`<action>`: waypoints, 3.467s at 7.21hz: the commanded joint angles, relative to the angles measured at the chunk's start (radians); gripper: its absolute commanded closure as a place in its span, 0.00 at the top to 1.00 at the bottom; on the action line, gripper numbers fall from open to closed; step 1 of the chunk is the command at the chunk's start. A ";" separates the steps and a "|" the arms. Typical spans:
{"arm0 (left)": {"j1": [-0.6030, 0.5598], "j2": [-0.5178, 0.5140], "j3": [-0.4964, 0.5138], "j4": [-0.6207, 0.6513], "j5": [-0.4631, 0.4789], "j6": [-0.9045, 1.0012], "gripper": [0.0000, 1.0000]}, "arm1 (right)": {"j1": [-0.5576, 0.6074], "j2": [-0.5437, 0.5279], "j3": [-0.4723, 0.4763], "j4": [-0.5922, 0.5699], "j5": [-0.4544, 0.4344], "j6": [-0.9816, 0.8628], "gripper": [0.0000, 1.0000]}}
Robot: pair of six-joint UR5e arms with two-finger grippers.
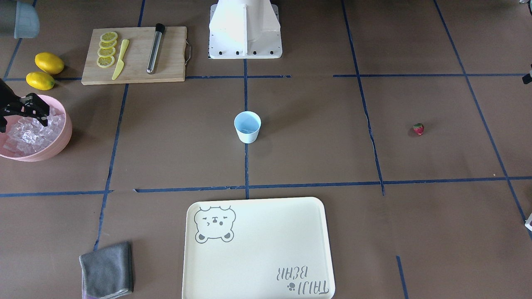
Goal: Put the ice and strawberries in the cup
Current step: 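Lower the right gripper into the bowl and grasp a third ice cube, then carry the ice cube with the right gripper over the blue cup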
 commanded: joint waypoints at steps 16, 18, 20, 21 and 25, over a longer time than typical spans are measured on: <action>0.000 0.000 -0.006 -0.002 -0.006 0.002 1.00 | -0.015 0.026 -0.131 0.015 0.015 -0.004 0.02; 0.000 0.002 -0.006 -0.002 -0.006 0.002 1.00 | -0.003 0.021 -0.055 0.003 0.031 -0.005 0.00; 0.000 0.002 -0.006 0.000 -0.006 0.002 1.00 | 0.004 0.044 0.037 0.003 0.051 0.101 0.00; 0.000 0.002 -0.005 0.000 -0.006 0.002 1.00 | -0.038 0.155 0.045 0.000 0.090 0.306 0.00; 0.002 0.002 -0.003 -0.002 -0.006 0.004 1.00 | -0.399 0.597 -0.061 0.005 -0.077 1.028 0.00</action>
